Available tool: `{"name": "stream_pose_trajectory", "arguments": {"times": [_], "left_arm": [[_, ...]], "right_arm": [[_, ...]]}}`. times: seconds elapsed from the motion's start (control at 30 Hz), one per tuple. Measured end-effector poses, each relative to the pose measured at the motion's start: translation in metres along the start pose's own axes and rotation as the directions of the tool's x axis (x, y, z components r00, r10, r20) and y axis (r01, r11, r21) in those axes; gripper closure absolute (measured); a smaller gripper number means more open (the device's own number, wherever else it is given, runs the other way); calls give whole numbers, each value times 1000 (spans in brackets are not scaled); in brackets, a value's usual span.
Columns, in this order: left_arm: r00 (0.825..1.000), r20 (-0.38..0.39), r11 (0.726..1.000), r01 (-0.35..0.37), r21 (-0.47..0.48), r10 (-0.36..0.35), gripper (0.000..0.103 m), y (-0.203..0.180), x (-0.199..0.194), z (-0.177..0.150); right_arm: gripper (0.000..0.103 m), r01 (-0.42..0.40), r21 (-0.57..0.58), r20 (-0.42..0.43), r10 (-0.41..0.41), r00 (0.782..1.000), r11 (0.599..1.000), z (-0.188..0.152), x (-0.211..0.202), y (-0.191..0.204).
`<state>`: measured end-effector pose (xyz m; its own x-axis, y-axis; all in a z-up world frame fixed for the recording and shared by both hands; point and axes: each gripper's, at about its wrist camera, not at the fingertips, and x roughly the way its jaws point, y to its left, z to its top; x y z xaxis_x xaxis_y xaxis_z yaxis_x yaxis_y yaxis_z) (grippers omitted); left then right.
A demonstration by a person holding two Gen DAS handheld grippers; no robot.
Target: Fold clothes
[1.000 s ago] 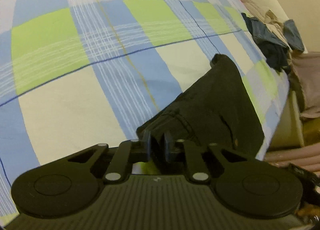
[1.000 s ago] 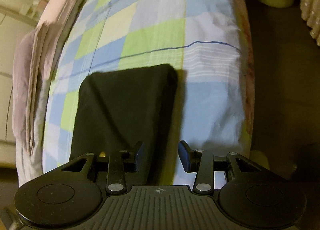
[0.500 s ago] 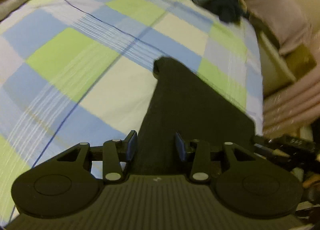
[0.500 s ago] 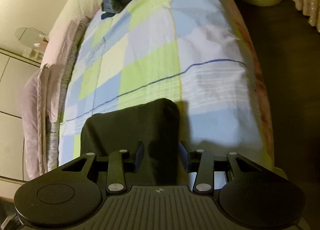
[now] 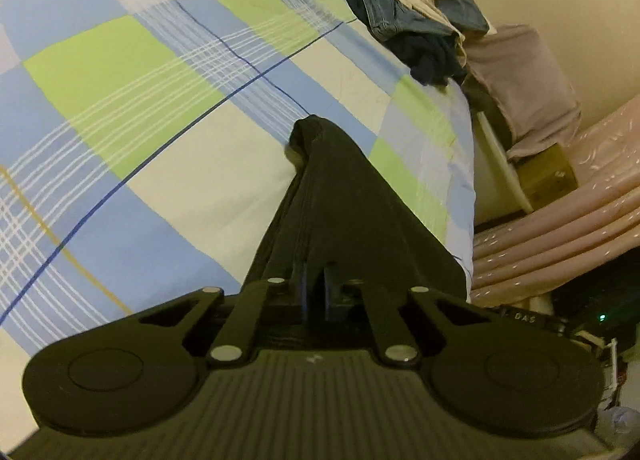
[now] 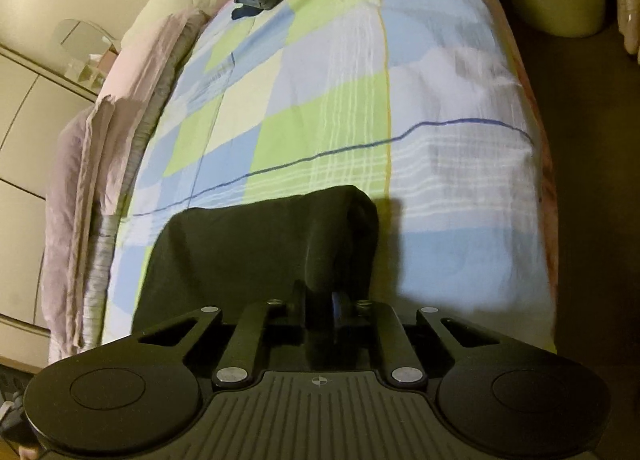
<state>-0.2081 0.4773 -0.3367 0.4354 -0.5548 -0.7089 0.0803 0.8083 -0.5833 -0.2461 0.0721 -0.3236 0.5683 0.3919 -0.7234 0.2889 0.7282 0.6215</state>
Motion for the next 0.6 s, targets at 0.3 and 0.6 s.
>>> {"name": "stream_pose_trajectory", "arguments": {"times": [0.3, 0.6], "left_arm": [[1000, -15, 994, -4, -112, 2, 69, 2, 2, -1], [1000, -16, 1000, -17, -8, 17, 96, -5, -6, -17]], "right_arm": [[60, -45, 33, -20, 46, 999, 998, -5, -10, -4], [92, -46, -48, -21, 45, 999, 998, -24, -18, 7]]}}
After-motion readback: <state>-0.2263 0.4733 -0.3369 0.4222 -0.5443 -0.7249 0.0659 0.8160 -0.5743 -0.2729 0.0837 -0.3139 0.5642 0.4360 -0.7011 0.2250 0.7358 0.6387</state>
